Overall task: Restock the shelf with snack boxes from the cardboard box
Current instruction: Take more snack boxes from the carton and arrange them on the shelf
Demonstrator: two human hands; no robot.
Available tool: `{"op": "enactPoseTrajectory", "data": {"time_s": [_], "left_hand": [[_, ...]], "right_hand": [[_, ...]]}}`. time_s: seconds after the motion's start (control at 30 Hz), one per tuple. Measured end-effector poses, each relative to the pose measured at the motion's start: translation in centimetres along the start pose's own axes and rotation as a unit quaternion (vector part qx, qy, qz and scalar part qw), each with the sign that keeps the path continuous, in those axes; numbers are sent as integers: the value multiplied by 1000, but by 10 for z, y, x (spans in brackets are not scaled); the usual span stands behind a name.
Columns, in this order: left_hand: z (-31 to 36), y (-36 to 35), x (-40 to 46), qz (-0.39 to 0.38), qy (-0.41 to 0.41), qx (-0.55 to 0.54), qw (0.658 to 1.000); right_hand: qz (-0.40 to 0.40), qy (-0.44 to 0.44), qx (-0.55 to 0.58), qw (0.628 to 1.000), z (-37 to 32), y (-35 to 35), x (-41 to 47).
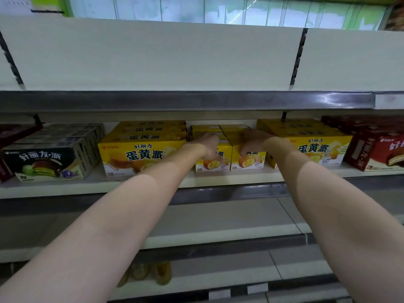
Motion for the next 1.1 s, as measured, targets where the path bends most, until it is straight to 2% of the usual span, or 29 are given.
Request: {"op": "enactPoseTrajectory", "data": {"time_s": [0.2, 0.7, 0.87, 1.0, 1.1], "left_hand": [[4, -4, 2, 18, -8, -47, 999], [-7, -3, 6, 16, -20, -37, 999], [-6, 3, 5, -17, -5, -35, 999], [-1, 24, 1, -20, -31, -134, 990], [0, 36, 0, -13, -56, -179, 982]], "right_hand": [[13, -20, 17, 1000, 5, -2, -2], [36, -25, 37, 998, 2, -11, 1], [31, -22, 44, 998, 0, -8, -4], [38, -6, 38, 999, -5, 2, -1], [61, 18, 97, 993, -7, 11, -4]]}}
Point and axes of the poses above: each hand's wrist, its own x-axis towards the middle knuckle, its own y-axis out of the back of the hand, z = x × y, the point moved 4 cm from there along x, towards the middle knuckle, and after that the axes turned 2 degrees about -z, right-handed, at the moved point
